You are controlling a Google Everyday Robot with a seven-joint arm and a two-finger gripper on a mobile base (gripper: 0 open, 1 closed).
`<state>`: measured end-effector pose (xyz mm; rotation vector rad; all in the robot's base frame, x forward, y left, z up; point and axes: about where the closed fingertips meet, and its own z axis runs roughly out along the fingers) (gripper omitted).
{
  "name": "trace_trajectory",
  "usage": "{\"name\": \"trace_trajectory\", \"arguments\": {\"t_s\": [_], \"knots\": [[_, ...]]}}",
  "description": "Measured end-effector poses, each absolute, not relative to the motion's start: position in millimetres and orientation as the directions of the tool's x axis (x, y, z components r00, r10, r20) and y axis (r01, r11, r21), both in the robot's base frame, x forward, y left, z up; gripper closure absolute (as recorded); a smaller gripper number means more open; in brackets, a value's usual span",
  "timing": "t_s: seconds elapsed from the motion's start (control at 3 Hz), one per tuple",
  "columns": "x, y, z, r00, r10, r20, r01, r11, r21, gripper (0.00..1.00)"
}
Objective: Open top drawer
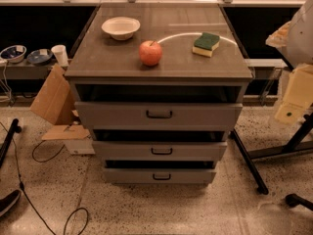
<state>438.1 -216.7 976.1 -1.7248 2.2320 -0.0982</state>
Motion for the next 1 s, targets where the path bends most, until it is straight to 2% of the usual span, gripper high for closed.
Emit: {"name": "trace_trajectory", "arguments": {"t_s": [1.0], "knots": [[436.0, -192.1, 952.9, -0.122, -0.978, -0.168, -0.955, 0.162, -0.248, 0.0]]}}
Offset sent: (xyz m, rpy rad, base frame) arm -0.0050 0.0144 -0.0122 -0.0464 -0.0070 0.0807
